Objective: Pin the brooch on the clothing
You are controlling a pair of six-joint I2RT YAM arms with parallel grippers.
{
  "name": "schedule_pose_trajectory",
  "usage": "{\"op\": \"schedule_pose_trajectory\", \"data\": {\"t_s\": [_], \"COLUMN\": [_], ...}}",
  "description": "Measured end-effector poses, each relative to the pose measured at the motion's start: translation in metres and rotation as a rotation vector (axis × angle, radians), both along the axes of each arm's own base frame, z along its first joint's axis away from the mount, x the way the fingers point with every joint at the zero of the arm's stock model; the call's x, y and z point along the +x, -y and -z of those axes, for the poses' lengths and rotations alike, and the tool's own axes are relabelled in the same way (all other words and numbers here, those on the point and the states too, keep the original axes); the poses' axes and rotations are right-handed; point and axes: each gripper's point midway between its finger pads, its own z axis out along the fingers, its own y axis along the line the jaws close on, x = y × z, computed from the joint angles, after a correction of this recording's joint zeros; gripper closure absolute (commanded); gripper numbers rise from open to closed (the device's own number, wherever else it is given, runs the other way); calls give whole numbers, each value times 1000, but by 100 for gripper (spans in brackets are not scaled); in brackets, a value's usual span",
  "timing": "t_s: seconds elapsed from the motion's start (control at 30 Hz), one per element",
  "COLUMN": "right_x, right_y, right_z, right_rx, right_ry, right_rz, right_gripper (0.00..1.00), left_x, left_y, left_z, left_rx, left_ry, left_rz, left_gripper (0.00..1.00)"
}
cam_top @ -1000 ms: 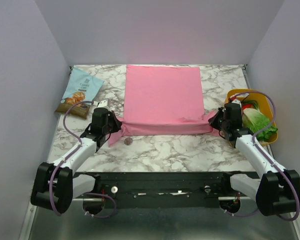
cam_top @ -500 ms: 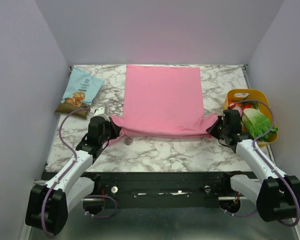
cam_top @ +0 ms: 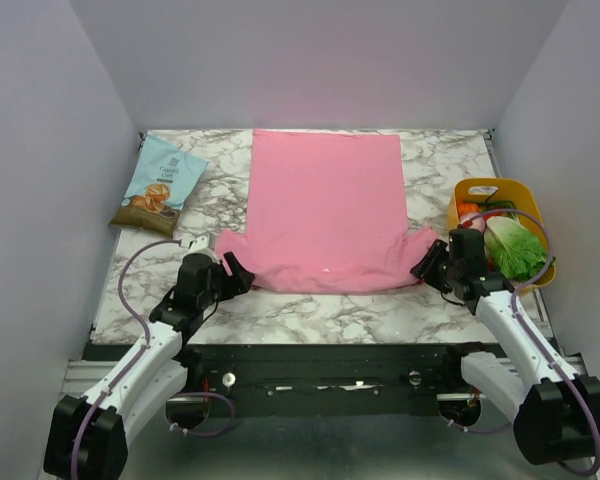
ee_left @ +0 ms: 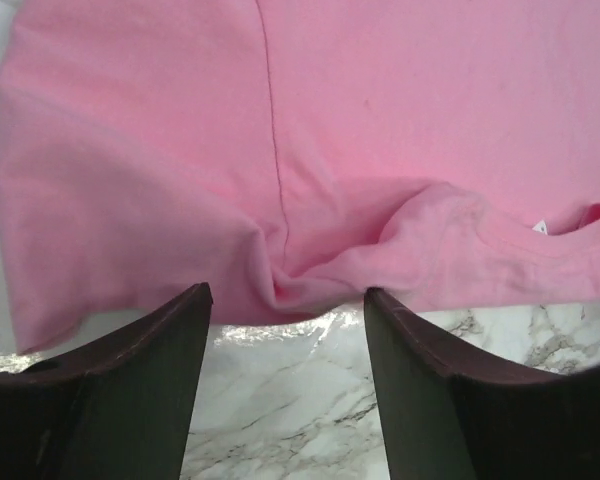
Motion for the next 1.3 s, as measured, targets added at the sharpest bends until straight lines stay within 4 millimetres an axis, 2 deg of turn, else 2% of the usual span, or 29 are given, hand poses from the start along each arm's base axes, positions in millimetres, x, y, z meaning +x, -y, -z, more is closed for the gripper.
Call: {"op": "schedule_pose_trajectory", "data": {"t_s": [0.13, 0.3, 0.4, 0.57, 0.73, 0.9, 1.17, 1.3], "right_x": [-8, -6, 1, 5, 8, 13, 30, 30], "right_y": [-4, -13, -18, -24, -39, -64, -99, -106], "right_z": [-3, -23, -42, -52, -37, -11, -3, 7], "right_rx": [11, 32, 33, 21, 15, 2, -11, -13], "right_ry": [-3, 65, 113, 137, 67, -49, -63, -83], "right_rz": [-41, -107, -154, -220, -323, -451, -581, -606], "right_gripper": [32, 26, 24, 21, 20, 17, 17, 18], "left_x": [-2, 7, 15, 26, 44, 55, 55, 54], "left_y": [1, 4, 13, 36, 68, 93, 109, 115], "left_z": [-12, -34, -47, -56, -60, -47, -26, -23], "left_rx": [-25, -31, -21, 23, 70, 98, 108, 92], "left_ry": [38, 83, 95, 91, 90, 59, 12, 8], "left_rz": [-10, -6, 22, 112, 217, 294, 362, 388], "left_gripper": [8, 8, 7, 7, 7, 7, 9, 16]}}
